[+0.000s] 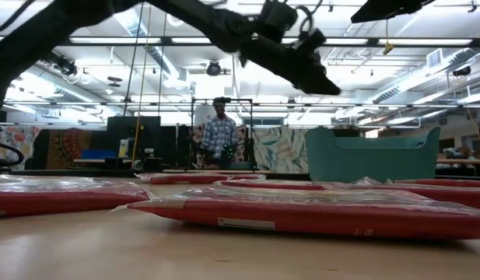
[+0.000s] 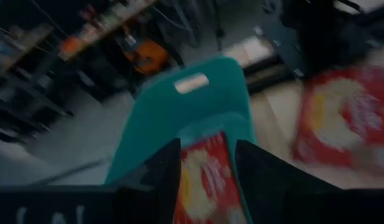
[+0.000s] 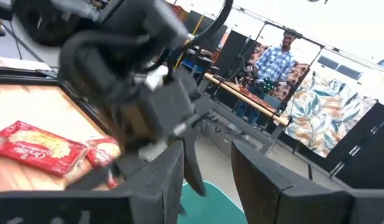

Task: Sort popcorn bags into baskets
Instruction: Put the red popcorn bag into the blue bin

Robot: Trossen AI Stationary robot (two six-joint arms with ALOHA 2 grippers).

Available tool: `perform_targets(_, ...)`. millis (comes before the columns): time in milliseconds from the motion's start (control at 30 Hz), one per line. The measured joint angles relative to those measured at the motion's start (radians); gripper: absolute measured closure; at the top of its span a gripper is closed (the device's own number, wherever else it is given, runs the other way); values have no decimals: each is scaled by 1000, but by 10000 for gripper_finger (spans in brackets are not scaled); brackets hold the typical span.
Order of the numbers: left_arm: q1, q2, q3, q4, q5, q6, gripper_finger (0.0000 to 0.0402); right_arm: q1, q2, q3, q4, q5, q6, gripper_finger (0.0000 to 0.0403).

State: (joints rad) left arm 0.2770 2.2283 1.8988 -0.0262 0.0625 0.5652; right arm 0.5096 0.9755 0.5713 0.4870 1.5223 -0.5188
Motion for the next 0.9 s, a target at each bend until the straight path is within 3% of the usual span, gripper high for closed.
perform_targets(100,24,-53,-11,-102,52,-34,260,0,-22,-35,-1,-43,31,263)
perform_targets(267,44,-120,-102,-134,68,-82,276,-22,-98,-142,-13,-193,161,263)
perform_targets(367,39,-163,-161,-132,18,-76,282,-55,-141,-198,-12,-280,231,263)
perform_targets(633,-5,-271,-269,-165,-160,-25,285,-243,-156,-243,-162,-649,492,263)
perform_targets(900,-6,-294,-273,-550,-167,-167,285,-415,-75,-243,-205,-886,588,263)
